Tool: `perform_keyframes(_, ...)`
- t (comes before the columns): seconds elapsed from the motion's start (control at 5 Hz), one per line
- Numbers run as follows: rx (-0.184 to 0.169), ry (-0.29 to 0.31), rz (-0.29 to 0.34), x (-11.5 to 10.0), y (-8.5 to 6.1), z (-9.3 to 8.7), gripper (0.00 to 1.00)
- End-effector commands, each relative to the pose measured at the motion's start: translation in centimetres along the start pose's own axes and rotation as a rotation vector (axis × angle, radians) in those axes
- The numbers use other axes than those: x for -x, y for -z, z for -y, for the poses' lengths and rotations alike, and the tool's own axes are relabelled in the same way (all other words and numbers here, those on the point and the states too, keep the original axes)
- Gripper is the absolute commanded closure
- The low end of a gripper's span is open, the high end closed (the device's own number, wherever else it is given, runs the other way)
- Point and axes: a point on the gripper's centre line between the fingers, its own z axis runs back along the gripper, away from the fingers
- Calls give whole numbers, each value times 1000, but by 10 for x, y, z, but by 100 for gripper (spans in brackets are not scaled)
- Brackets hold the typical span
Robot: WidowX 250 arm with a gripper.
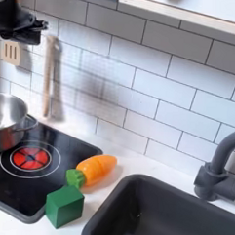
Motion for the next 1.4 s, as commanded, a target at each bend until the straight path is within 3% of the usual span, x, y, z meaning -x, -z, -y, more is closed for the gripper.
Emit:
perform_keyframes(0.0, -45, -21, -36, 6, -4, -6, 100)
perform_keyframes(0.2, -40, -26, -52, 5, -3, -6, 100)
perform_keyframes(0.4, -106, -25, -133, 15, 0, -13, 100)
perform_keyframes(0.6, -111, -24, -90, 6, -7, -15, 100)
perform_keyframes(0.8, -155, -5, -84, 0, -7, -18, 100)
perform_keyframes(1.0, -235, -46, -144, 2, -10, -25, 0)
perform_keyframes(1.2, -297, -47, -196, 5, -5, -29, 0)
